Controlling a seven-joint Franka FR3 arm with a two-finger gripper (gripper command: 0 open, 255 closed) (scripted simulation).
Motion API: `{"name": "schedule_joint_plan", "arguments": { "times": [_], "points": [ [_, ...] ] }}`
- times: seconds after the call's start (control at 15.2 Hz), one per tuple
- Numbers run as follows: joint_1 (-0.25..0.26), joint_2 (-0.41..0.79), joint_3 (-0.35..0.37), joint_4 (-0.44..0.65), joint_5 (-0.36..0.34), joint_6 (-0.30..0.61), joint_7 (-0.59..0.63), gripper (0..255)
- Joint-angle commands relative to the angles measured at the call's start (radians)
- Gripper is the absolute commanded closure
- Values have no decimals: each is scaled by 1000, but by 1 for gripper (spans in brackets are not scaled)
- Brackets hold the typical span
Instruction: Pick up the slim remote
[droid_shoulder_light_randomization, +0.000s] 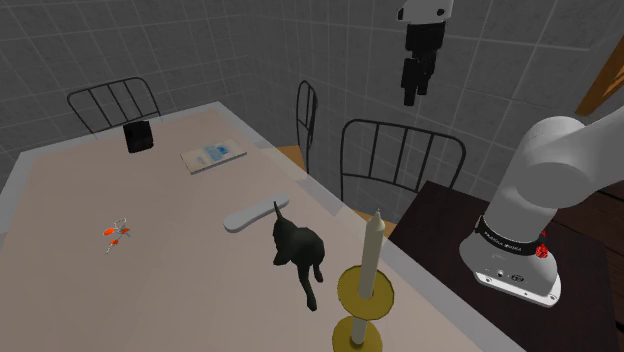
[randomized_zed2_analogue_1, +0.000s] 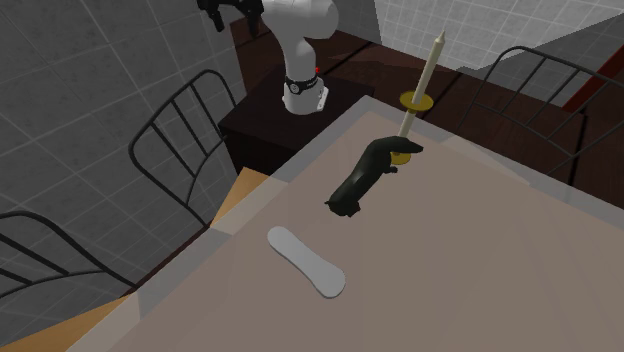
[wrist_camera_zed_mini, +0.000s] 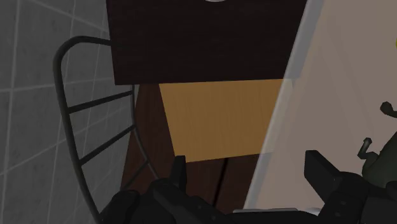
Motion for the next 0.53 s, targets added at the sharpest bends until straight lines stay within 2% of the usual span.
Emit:
{"name": "schedule_joint_plan", "arguments": {
  "times": [0.0,0.46],
  "points": [
    [0,0,0,0,0,0,0,0],
    [76,237,-11,28,-1,219,-148,0]
  ]
}}
